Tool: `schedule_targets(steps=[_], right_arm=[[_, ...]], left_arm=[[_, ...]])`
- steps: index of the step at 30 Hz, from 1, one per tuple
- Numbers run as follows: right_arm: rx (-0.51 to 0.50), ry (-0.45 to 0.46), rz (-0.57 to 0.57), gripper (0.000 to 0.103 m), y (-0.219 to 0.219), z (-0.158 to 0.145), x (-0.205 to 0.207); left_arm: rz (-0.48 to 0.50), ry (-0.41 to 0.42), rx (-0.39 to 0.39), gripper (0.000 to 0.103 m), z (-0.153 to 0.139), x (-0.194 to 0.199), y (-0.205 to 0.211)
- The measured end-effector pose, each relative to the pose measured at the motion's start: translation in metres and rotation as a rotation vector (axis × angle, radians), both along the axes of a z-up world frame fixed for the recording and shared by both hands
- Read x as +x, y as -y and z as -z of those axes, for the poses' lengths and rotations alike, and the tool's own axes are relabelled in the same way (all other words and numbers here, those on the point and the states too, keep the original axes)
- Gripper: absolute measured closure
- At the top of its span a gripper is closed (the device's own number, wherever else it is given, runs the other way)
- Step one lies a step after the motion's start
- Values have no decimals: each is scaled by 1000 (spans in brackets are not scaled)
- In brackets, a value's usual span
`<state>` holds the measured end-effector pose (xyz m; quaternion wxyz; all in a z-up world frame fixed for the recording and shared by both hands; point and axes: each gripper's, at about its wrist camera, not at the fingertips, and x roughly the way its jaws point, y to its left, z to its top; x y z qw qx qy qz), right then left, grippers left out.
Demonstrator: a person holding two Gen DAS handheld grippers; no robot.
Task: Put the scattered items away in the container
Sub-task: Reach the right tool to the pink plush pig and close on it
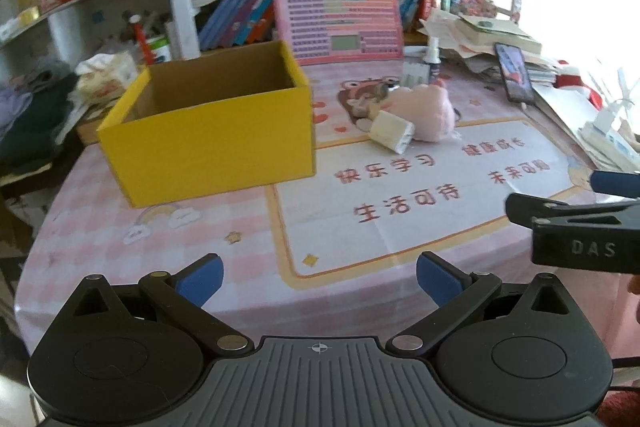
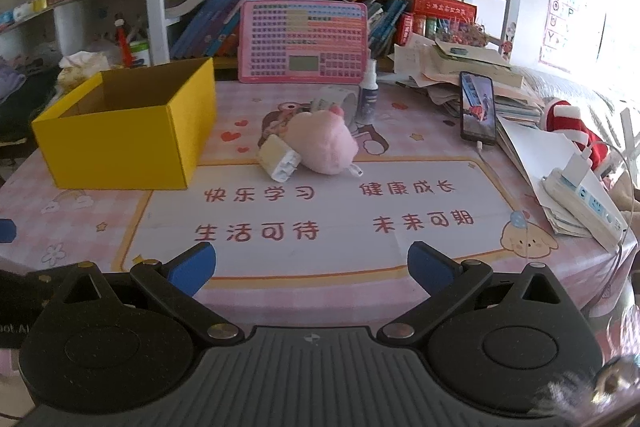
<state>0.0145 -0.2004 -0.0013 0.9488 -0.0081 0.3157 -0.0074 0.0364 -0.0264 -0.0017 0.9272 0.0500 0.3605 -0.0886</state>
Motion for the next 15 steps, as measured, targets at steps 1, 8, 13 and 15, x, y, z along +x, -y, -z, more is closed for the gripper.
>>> schedule_targets(steps=[1, 8, 13, 15], right_arm=[[1, -1, 3, 0, 2, 1, 2], [19, -10, 33, 0, 21, 6, 26], [23, -23, 33, 0, 33, 7, 49], [19, -27, 25, 0, 37, 8, 58]], left_arm=[[16, -3, -2, 0, 1, 2, 4], [92, -18, 11, 0, 6, 20, 28], [116, -26, -7, 0, 8, 39, 39], [127, -30, -24, 0, 9, 49, 43]])
